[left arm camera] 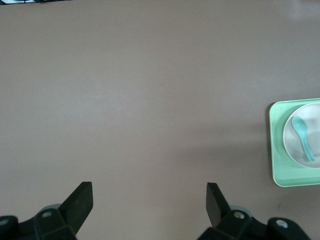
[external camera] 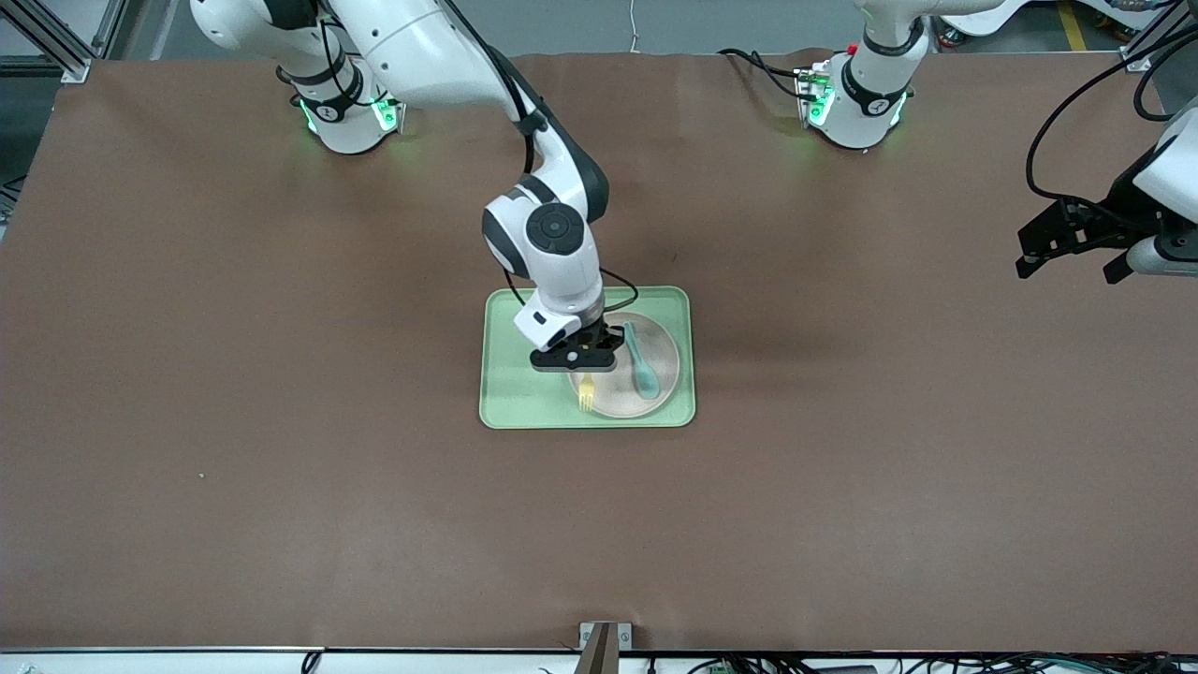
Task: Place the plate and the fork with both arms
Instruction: 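Lower the fork onto the tray beside the plate, open the right gripper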
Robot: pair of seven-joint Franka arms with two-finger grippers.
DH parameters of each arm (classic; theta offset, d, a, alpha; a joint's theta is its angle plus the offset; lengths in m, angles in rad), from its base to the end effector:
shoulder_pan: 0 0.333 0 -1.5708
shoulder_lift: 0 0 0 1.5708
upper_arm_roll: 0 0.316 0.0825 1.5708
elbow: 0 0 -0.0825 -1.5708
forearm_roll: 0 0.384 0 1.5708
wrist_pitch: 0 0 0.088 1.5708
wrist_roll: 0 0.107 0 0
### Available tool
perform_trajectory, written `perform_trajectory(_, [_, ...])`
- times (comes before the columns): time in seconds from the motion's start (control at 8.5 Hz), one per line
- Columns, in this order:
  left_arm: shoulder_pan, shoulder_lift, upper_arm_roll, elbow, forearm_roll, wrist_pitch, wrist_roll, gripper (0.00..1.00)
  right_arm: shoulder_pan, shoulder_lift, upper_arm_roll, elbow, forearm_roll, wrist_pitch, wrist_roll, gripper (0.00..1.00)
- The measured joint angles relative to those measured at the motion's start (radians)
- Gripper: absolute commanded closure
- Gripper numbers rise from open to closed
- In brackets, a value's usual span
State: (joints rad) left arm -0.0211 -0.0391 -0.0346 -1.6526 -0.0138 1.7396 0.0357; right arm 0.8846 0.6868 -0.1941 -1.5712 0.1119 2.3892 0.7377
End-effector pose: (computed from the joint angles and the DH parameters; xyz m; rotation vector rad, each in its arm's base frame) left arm 0.5571 -0.0327 0.6229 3.1186 -0.1404 0.1968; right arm 0.5368 0.4729 0.2578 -3.0655 0.1097 -0.2063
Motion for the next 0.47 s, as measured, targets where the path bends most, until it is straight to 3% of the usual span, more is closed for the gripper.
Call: perform_trajectory(0.47, [0.002, 0.000, 0.000, 0.000, 0.000, 0.000, 0.001, 0.00, -0.119, -0.019, -0.002, -0.098, 0.000, -0.004, -0.085, 0.97])
